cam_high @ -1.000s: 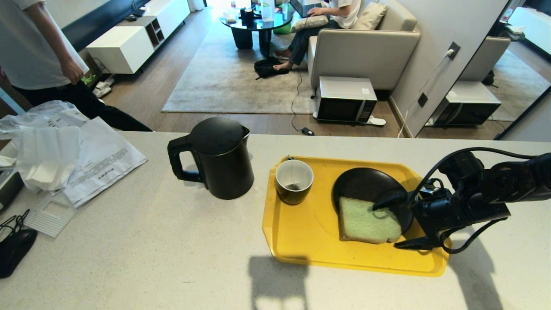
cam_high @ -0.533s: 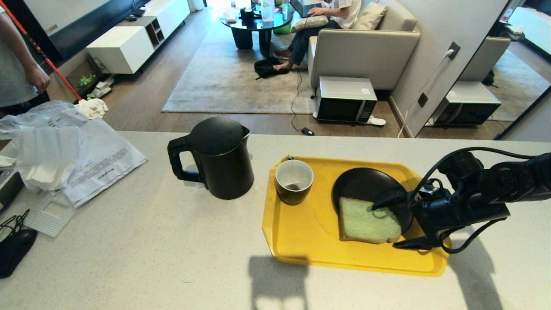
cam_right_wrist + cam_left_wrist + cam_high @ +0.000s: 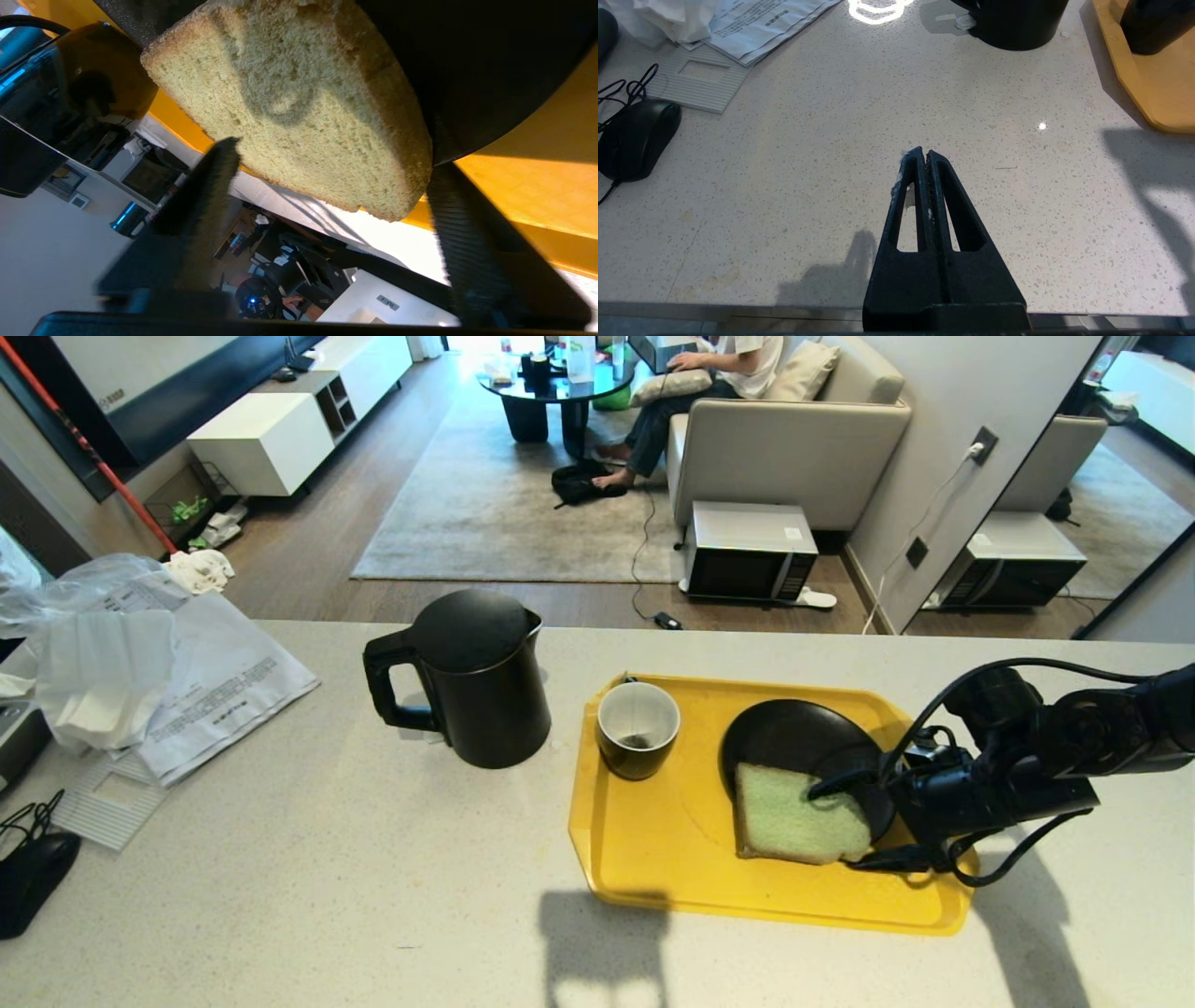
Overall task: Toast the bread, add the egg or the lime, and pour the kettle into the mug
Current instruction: Pick up the bread slice
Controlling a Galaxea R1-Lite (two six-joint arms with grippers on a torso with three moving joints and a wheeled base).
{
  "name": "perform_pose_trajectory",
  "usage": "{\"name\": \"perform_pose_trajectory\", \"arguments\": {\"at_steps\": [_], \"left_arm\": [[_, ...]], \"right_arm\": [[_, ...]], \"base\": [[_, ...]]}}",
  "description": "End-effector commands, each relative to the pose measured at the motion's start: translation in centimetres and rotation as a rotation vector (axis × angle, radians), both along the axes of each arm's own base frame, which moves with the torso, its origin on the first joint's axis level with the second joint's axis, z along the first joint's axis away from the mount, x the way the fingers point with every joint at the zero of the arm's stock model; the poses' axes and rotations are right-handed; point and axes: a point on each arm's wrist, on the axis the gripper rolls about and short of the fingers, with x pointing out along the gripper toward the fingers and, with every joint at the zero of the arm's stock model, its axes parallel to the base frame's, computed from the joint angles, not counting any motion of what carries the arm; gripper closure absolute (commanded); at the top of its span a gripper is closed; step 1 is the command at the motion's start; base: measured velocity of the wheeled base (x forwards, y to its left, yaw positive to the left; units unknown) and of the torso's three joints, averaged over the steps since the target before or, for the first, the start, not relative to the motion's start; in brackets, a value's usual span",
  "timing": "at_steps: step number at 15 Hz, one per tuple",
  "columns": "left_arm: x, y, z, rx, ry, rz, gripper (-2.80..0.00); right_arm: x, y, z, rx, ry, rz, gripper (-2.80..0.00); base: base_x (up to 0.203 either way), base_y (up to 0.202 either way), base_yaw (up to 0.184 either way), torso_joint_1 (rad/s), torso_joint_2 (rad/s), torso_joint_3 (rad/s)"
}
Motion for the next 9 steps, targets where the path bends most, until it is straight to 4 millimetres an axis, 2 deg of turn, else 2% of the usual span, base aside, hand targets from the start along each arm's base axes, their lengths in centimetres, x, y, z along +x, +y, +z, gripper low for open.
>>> {"name": "perform_pose_trajectory", "arguments": {"at_steps": [1, 9], "left_arm": [[0.01, 0.00, 0.01, 0.000, 0.000, 0.002, 0.00], [0.01, 0.00, 0.01, 0.000, 0.000, 0.001, 0.00]], "right_arm": [[0.08, -0.01, -0.10, 0.005, 0.006, -0.002, 0.00], [0.15, -0.43, -0.10, 0.003, 0.004, -0.013, 0.00]], "base": [[0.000, 0.000, 0.000, 0.000, 0.00, 0.000], [0.000, 0.000, 0.000, 0.000, 0.00, 0.000]]}}
